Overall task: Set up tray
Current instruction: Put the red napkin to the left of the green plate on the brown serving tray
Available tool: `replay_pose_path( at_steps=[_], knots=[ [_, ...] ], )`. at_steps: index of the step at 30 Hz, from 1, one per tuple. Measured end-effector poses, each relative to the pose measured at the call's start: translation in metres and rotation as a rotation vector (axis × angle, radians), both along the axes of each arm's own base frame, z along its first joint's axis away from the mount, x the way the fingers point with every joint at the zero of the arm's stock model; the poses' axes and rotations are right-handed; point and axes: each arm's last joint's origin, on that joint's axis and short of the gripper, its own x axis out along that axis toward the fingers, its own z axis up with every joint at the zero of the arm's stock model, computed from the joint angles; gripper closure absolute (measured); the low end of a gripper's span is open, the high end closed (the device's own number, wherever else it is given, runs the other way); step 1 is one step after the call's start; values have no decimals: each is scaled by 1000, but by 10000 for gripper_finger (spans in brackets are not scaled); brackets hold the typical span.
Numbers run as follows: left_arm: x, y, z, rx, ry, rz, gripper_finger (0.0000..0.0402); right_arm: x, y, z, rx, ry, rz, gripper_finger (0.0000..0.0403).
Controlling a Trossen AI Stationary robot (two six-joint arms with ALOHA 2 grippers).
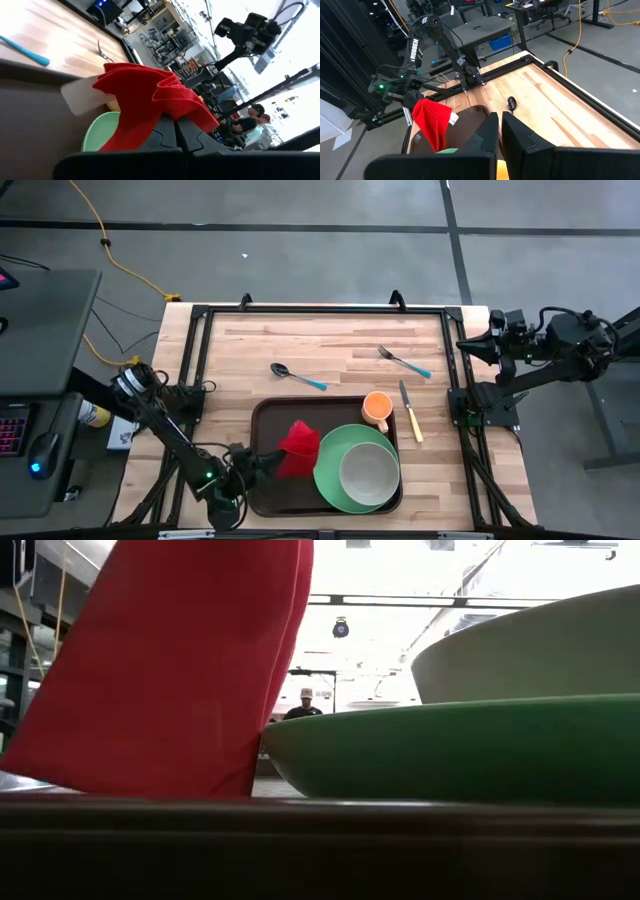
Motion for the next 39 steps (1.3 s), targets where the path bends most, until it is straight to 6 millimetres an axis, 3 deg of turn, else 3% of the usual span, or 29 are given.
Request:
replay_pose_path(
  at_steps=[6, 10, 19, 33, 39],
  knots=[
    [1, 11, -12, 15, 31, 15, 390, 0, 0, 0, 0, 0, 0, 403],
    [9, 23, -20, 16, 147, -36, 390, 0, 0, 0, -2, 0, -7, 403],
    [20, 63, -43, 72, 297, 30, 390, 0, 0, 0, 1, -1, -8, 403],
    [12, 110, -66, 135, 855, 9, 390, 0, 0, 0, 23, -4, -14, 403],
    [10, 121, -63, -1, 1000, -43, 390, 0, -1, 0, 40, -8, -36, 403]
  ],
)
